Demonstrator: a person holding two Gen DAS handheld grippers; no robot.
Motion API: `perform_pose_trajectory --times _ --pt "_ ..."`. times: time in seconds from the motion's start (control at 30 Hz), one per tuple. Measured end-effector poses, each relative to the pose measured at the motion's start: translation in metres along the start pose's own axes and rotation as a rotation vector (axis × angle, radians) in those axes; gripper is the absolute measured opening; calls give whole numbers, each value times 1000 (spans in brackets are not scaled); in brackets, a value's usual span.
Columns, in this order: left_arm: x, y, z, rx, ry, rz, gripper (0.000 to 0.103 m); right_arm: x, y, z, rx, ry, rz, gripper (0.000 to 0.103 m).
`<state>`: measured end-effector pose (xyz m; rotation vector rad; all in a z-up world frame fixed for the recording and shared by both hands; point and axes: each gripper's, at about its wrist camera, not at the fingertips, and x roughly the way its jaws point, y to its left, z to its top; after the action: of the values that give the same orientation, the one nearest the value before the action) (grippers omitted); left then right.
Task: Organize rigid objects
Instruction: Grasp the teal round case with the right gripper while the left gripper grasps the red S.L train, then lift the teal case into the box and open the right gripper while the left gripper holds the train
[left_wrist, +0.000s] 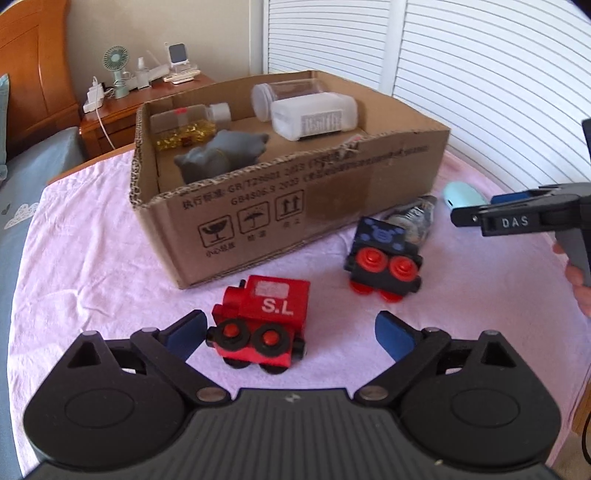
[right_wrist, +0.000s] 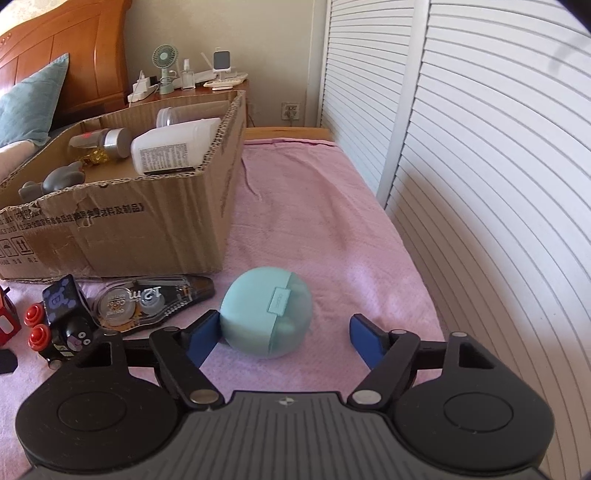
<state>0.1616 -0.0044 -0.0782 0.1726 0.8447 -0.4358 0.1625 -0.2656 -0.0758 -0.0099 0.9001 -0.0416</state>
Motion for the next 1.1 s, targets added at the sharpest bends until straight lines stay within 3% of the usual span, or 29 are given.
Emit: perform_pose_trajectory --times 0.07,0.13,0.37,0.43,0.7,0.83,1.1 --pt "1 -2 0 16 -2 18 89 1 -1 0 -7 -4 5 80" --pt "5 0 1 6 2 39 76 3 -1 2 -6 -6 6 80" --pt "11 7 4 -35 -3 36 69 10 3 9 -22 -23 21 73" --pt "11 7 5 -42 -9 40 59 11 5 11 -26 -27 24 66" --pt "13 7 8 -44 -6 41 57 13 10 15 -40 -24 26 62" --pt "12 6 9 -35 -1 33 50 12 11 15 -53 -24 30 59" --pt "14 6 11 -28 12 33 50 12 11 15 -79 -24 43 59"
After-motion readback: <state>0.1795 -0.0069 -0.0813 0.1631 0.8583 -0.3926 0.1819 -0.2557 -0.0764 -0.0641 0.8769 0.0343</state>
